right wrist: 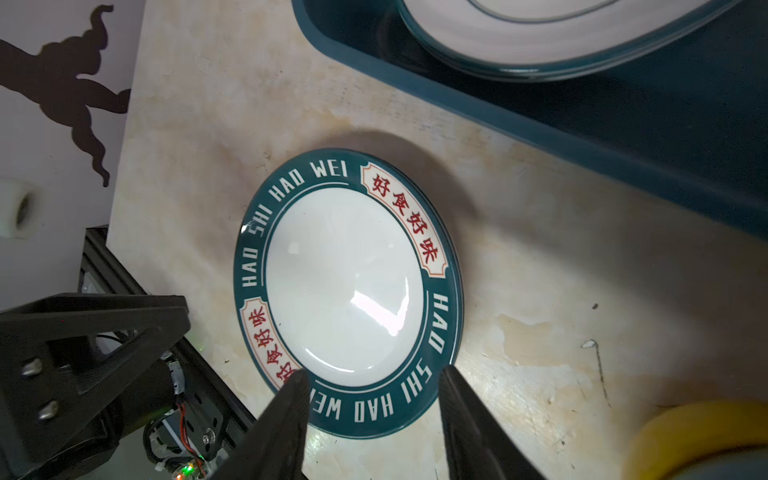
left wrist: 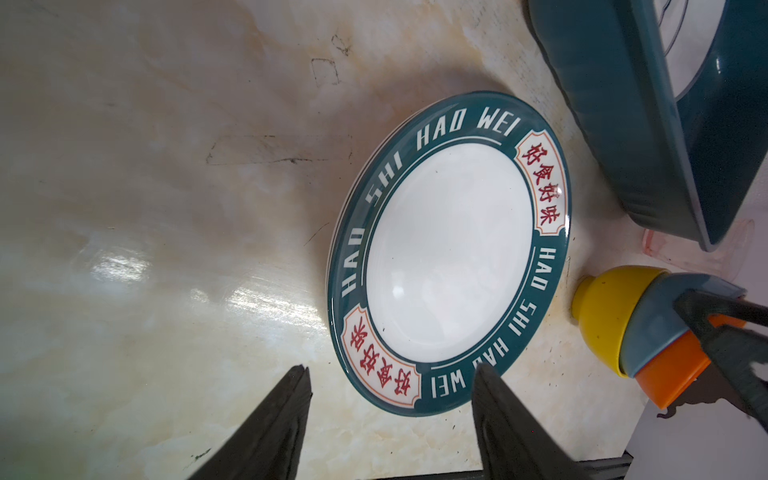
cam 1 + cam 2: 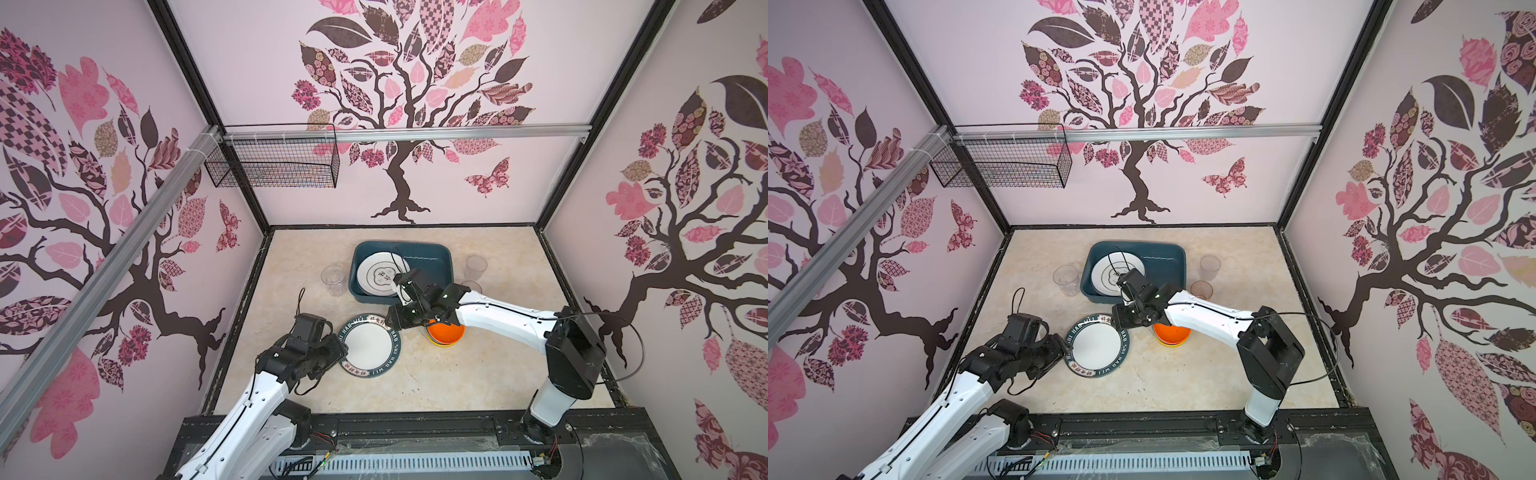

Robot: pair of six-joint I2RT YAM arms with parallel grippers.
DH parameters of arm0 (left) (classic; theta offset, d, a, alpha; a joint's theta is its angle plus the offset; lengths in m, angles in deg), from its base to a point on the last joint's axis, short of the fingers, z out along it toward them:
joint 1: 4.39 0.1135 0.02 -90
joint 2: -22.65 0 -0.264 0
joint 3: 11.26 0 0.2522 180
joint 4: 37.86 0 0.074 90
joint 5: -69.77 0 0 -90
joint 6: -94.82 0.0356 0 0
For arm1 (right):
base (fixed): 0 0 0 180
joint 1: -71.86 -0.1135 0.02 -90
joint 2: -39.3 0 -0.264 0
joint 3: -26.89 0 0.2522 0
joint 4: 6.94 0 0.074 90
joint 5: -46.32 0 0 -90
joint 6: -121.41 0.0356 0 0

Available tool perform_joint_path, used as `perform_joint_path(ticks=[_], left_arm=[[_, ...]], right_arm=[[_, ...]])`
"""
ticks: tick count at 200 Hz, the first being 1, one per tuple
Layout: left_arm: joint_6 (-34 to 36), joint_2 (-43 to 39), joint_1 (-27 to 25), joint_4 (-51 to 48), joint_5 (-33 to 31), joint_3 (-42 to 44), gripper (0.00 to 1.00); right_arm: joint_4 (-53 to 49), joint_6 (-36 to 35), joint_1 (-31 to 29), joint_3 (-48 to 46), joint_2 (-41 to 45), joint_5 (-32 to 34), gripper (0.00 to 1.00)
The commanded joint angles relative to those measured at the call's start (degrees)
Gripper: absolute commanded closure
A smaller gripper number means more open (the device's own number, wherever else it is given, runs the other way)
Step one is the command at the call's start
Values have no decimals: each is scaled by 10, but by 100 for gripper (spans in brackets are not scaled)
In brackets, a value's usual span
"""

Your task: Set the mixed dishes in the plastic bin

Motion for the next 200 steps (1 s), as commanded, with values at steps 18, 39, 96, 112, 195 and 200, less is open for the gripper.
perform_joint_path(ticks=[18,39,96,112,195,200], left_arm=[[9,20,0,35,10,25,35],[4,32,-1,55,15,35,37],[3,69,-4,90,19,49,44],[1,79,-4,101,21,56,46],[-2,110,-8,133,21,68,51],[-3,113,-8,134,22,69,51]], right_arm=[[-12,4,-8,36,-53,40,46],[-17,3,-9,46,-74,51,46],[-7,4,-9,59,-104,57,47],[-7,4,-9,64,-112,58,47],[0,4,-9,79,-138,50,49],[0,4,-9,80,-140,49,49]])
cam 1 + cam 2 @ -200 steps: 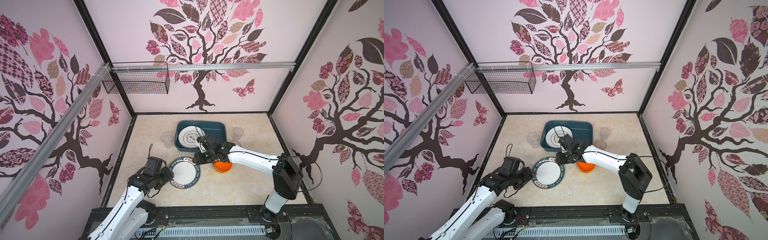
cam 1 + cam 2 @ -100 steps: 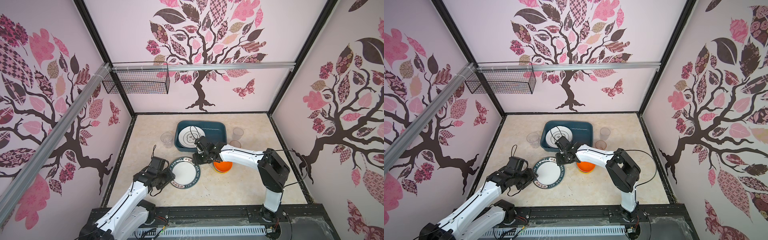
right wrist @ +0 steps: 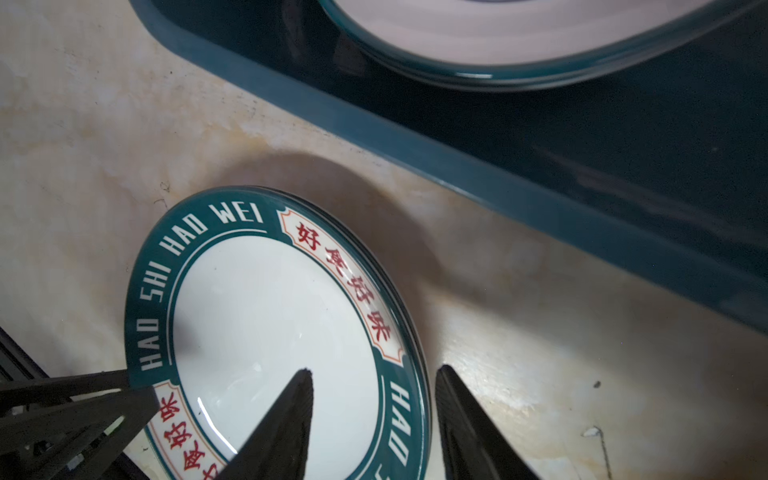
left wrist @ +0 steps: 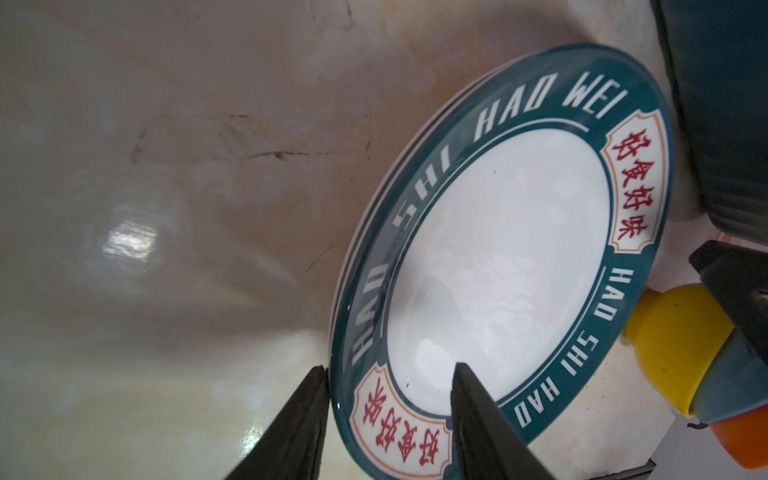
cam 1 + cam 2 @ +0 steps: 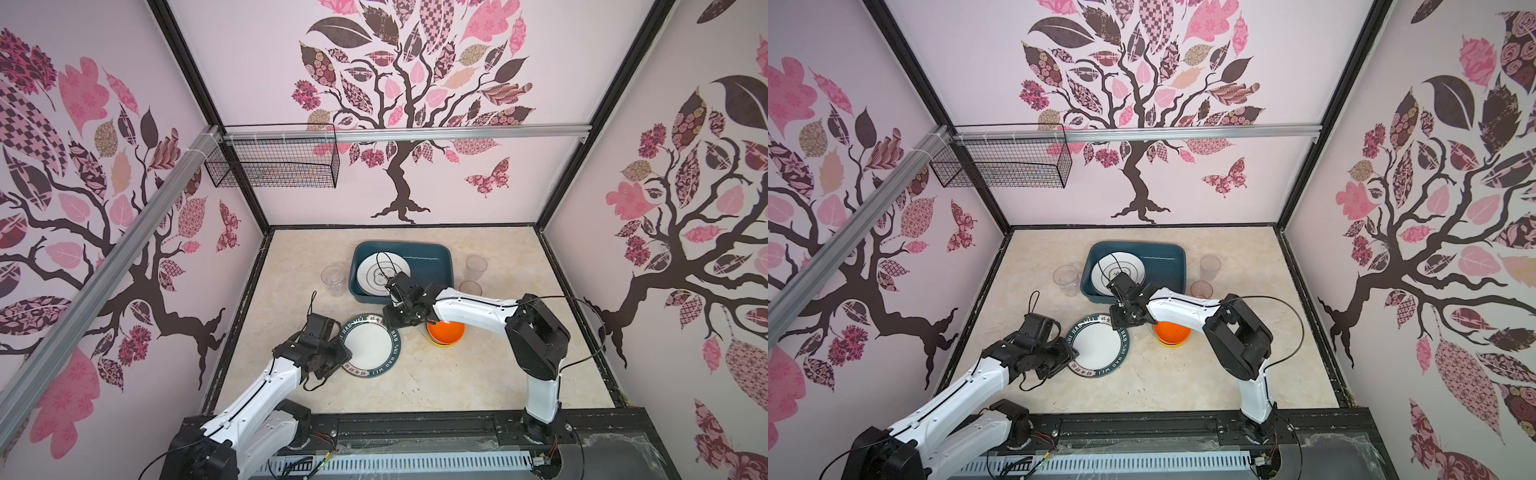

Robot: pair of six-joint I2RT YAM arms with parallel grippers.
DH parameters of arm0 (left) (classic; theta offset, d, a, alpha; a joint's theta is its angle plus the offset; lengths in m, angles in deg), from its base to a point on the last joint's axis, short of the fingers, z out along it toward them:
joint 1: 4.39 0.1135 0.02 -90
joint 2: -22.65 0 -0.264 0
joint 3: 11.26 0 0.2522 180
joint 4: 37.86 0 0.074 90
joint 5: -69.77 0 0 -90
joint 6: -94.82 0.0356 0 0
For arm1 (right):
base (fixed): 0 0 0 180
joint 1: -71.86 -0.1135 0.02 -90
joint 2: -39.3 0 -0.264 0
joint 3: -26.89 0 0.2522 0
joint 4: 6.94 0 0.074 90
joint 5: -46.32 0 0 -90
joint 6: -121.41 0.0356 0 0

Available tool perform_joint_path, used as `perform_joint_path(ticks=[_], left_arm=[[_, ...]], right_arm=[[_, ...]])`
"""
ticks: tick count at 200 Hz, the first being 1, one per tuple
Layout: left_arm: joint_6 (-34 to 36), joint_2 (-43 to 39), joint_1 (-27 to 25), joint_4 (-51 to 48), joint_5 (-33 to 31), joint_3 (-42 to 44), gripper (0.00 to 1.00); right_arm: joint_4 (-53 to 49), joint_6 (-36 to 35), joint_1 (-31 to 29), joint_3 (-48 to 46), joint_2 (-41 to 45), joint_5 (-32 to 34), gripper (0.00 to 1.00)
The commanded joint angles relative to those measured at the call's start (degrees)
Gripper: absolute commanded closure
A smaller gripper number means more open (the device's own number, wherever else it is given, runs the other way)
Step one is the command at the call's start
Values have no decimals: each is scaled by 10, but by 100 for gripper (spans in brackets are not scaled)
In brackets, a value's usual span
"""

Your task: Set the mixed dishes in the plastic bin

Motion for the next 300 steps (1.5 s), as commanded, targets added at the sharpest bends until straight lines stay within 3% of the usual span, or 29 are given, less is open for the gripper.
perform_joint_path(ticks=[1,49,122,195,300], left_arm=[[0,9,-2,24,0,17,52],[-3,16,-3,35,4,20,54],[-4,16,-5,41,6,26,60],[-6,16,-4,42,8,28,61],[-6,16,-4,45,9,30,64]], right_arm=[[-3,0,-4,20,-28,-1,49],[-6,-3,-4,31,-43,-4,48],[-1,-3,-5,34,-54,-21,55],[0,-4,-5,33,-64,-26,53],[6,-5,-8,29,-67,-38,67]])
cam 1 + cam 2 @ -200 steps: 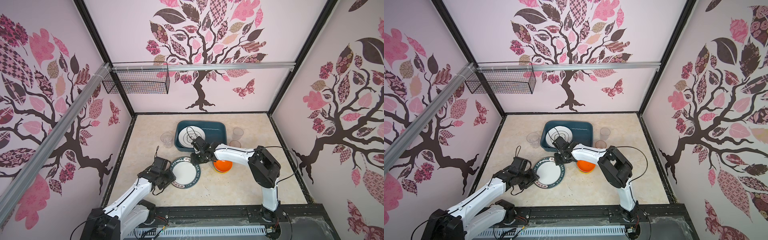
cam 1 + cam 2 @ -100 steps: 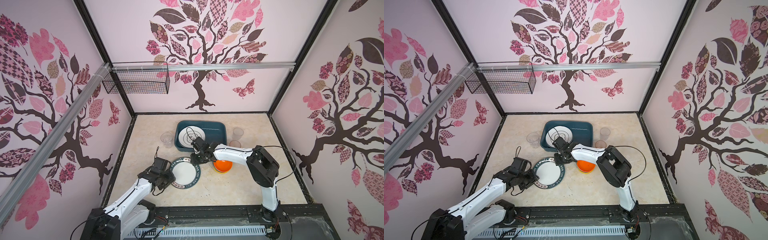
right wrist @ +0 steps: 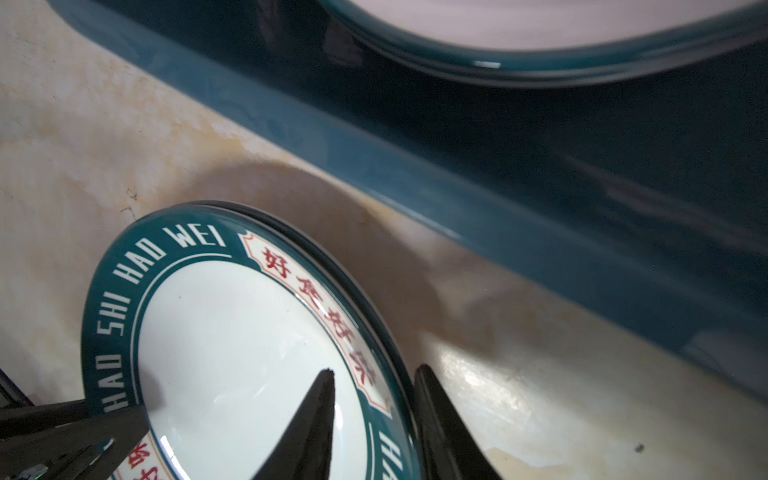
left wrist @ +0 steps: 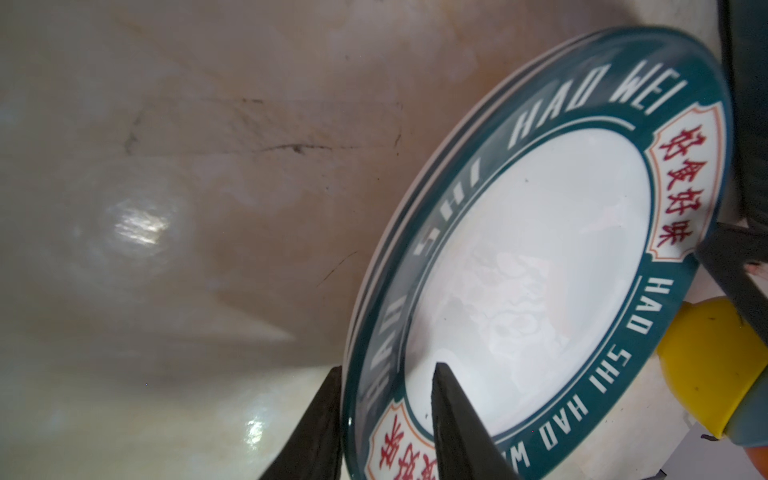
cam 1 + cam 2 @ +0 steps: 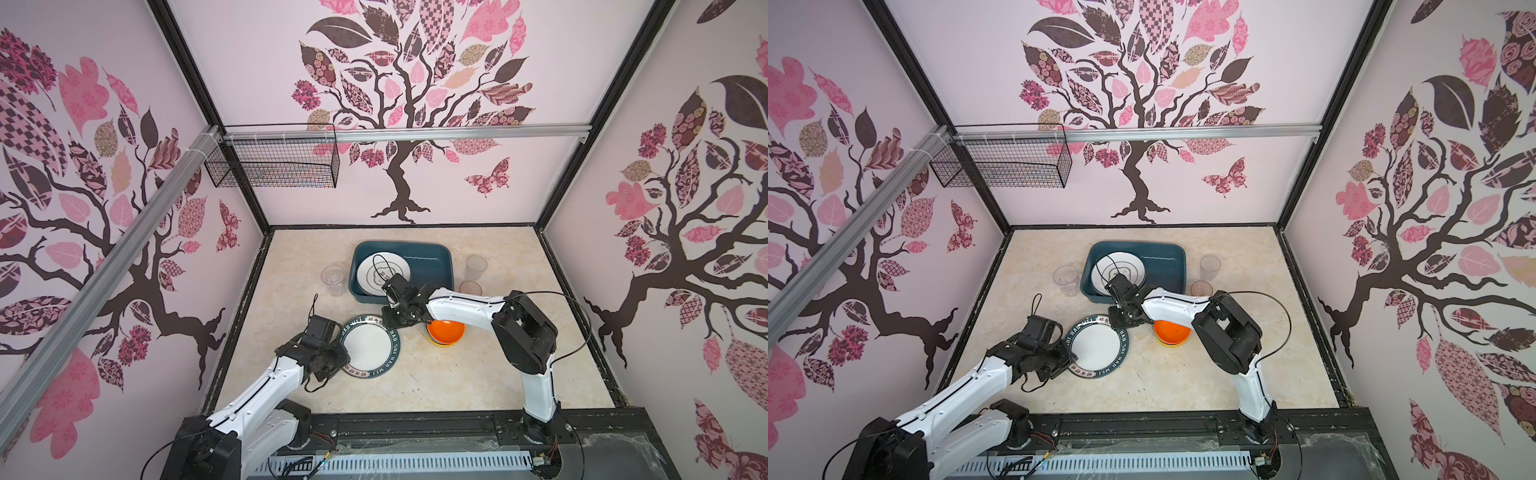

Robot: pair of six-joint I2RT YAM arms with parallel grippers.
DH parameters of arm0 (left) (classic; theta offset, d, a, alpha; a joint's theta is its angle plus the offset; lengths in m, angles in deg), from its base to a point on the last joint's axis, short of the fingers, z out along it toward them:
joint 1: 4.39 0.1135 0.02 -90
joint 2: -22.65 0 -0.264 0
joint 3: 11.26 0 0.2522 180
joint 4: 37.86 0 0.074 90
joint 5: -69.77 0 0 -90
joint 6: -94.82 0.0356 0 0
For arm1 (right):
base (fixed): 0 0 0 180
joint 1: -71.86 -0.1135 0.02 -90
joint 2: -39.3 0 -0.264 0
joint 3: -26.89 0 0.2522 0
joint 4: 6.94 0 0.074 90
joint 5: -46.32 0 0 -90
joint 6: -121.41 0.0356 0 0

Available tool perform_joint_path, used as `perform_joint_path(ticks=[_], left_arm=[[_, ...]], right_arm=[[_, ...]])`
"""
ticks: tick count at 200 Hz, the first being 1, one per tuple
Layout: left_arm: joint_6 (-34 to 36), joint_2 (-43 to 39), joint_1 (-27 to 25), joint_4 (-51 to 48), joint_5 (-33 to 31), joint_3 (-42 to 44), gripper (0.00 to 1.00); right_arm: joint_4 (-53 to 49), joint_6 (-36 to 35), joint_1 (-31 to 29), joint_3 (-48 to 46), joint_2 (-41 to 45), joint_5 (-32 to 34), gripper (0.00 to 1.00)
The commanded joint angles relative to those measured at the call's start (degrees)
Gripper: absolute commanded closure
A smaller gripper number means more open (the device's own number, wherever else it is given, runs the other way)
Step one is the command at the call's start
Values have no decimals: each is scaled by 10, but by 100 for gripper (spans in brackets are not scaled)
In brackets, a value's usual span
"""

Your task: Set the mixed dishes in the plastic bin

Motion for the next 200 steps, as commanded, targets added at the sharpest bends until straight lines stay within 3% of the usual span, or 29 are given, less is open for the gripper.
perform_joint_path(ticks=[1,123,200], left_arm=[[2,-2,-2,25,8,12,64],[3,-4,-2,23,7,7,65],[-1,-11,-2,13,5,6,65]], right_arm=[[-5,-2,-10,13,-24,-26,68],[-14,-17,-15,14,-37,-26,90],[-14,-17,-15,15,-51,-37,86]])
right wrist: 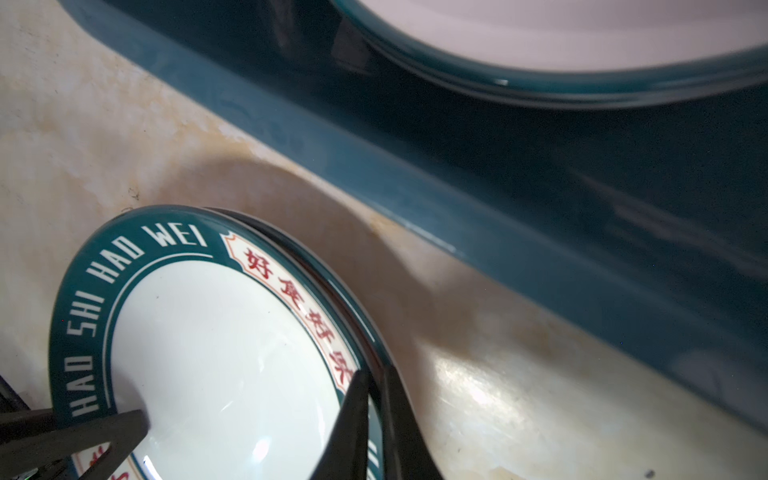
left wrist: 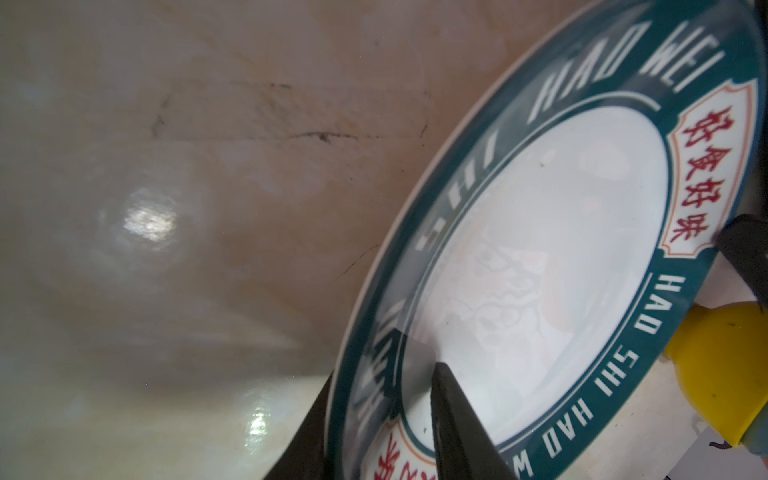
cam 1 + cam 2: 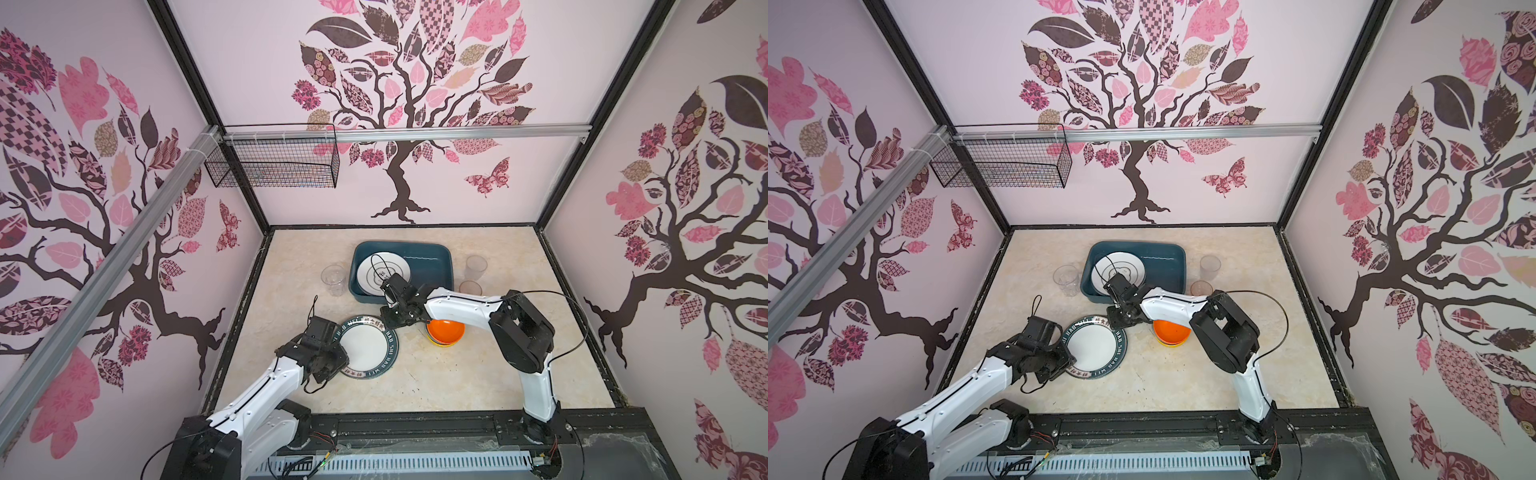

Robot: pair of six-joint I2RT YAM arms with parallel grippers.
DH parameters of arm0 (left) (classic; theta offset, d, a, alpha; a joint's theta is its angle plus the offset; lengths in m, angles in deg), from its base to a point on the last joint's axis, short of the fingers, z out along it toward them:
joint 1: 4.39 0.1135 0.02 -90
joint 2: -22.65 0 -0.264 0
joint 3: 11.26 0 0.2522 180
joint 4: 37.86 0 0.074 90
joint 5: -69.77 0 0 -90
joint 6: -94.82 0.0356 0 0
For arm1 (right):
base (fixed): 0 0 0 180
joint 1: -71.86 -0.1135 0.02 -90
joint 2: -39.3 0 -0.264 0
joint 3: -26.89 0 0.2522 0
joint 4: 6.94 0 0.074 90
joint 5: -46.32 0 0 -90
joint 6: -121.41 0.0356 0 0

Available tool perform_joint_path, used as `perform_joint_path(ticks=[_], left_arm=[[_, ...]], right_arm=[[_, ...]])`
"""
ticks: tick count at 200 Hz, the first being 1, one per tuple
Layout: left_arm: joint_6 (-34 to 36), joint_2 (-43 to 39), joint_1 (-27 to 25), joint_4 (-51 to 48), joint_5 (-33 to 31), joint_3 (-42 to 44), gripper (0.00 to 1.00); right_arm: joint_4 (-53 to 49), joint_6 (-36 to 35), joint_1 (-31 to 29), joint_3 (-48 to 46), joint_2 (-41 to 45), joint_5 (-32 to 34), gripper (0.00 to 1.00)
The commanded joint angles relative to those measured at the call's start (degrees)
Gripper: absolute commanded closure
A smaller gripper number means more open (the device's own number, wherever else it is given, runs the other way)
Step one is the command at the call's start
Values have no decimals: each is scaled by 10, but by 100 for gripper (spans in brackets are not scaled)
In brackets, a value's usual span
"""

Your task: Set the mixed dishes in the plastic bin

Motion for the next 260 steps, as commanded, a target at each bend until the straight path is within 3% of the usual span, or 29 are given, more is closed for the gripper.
perform_joint_path(ticks=[1,138,192,260], left_arm=[[4,-9,-2,24,8,5,65],[-9,-55,-1,-10,-14,16,65],[-12,-78,-1,-43,-25,14,60],[-16,-100,-1,-70,-28,8,66]], right_arm=[[-18,1,-14,6,-40,-34,86],[0,7,-17,-6,-44,-61,83],[7,9,-18,-11,-42,-64,83],[13,11,-19,-16,-43,-67,83]])
